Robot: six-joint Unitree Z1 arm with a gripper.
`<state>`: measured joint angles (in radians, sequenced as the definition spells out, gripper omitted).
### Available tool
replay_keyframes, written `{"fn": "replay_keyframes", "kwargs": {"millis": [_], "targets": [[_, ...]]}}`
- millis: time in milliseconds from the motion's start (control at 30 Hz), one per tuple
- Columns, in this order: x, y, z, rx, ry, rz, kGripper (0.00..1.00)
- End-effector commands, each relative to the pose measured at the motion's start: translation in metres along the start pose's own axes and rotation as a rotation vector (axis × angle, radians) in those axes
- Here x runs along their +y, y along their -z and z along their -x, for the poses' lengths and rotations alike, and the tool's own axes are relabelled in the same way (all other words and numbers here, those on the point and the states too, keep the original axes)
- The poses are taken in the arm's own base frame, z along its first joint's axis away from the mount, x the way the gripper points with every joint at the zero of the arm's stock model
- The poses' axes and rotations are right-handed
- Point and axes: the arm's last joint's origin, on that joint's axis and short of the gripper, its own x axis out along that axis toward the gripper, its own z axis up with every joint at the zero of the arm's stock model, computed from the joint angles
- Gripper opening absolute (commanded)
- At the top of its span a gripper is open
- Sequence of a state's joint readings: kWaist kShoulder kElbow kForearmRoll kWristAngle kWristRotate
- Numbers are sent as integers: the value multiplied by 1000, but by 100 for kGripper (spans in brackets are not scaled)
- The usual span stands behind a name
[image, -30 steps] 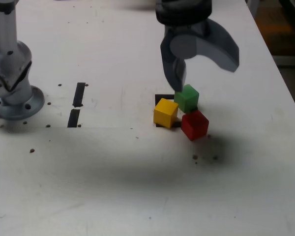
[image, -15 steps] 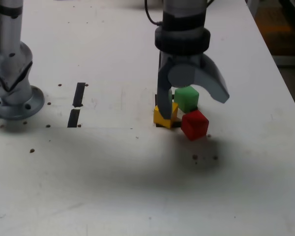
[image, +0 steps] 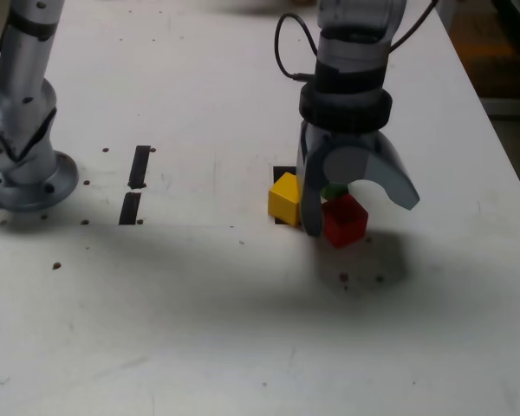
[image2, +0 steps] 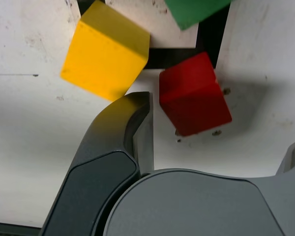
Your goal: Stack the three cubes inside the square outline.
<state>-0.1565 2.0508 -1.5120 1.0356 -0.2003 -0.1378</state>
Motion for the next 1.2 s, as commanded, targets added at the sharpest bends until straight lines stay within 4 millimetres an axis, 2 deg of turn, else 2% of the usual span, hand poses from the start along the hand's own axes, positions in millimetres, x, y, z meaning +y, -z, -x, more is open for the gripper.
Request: {"fn": "replay_keyframes", "kwargs": {"millis": [0,200,333,467,833,967,1167], "targets": [[3,-4,-2,0,1,6,99],[11,-13,-12,16,-1,19,98],[14,-17,-16,24,-1,25,93],[16,-18,-20,36,-2,32,78],[18,-18,-29,53,-6,48,24],[17,-17,-30,61,-14,46,16],[7,-10,-22,56,-47,27,15]]}}
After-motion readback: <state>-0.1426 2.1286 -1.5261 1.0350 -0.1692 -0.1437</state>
